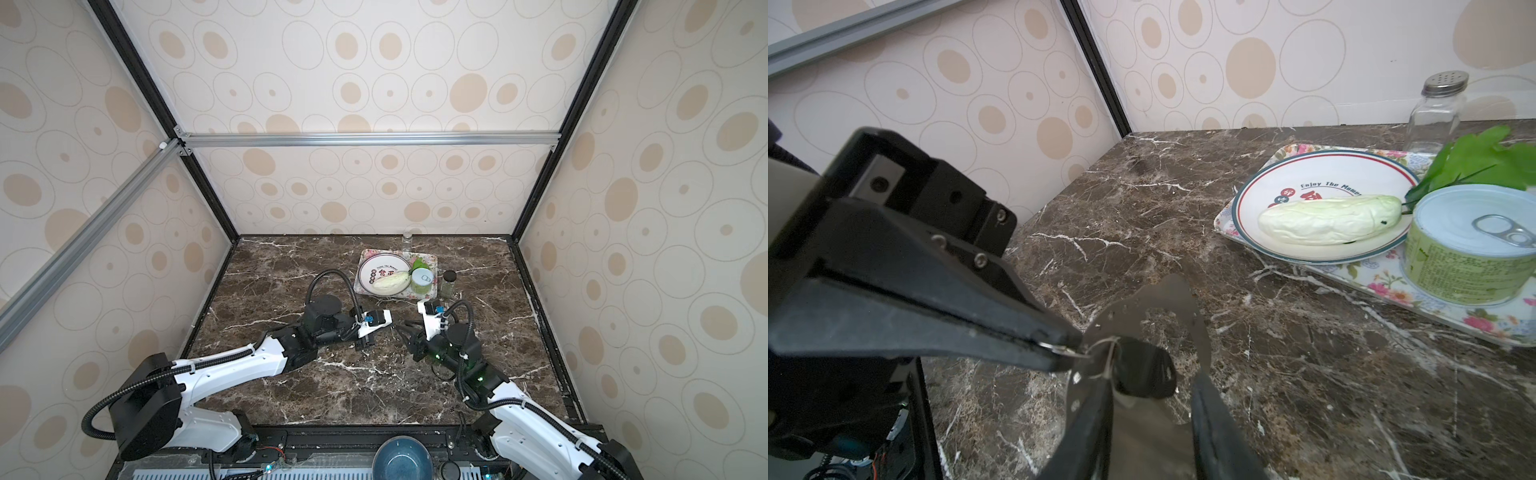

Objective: Attach keys to a key ring
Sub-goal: Insert the key into the keyring.

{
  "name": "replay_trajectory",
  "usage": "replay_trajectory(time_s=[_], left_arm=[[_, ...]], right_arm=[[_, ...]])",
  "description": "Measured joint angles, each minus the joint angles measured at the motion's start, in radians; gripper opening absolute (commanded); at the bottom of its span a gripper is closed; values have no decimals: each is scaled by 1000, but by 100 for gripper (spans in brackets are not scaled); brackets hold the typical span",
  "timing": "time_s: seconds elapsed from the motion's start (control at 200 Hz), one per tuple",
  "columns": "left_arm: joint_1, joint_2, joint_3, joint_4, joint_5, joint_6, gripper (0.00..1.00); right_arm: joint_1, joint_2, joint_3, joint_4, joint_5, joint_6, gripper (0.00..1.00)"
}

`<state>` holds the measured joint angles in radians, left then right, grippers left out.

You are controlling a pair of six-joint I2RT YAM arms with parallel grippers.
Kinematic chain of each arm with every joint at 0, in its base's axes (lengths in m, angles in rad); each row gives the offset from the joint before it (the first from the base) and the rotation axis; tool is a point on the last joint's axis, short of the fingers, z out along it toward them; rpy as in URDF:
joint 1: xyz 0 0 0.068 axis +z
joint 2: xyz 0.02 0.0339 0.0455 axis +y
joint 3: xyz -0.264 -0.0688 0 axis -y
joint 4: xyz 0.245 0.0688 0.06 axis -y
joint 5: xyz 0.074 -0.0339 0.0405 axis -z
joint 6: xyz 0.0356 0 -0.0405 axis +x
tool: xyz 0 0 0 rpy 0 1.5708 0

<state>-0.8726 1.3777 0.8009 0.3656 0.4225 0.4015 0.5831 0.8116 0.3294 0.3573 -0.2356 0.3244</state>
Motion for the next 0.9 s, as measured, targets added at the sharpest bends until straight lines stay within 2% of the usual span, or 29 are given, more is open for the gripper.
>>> replay_trajectory(time_s=[0.655,0.9], left_arm=[[0,-19,-14,37,-5,-21,0],[0,-53,-32,76,109,-67,0]], right_arm=[[54,51,2,-1,-58,-50,31],[71,67,8,-5,-56,-65,30]])
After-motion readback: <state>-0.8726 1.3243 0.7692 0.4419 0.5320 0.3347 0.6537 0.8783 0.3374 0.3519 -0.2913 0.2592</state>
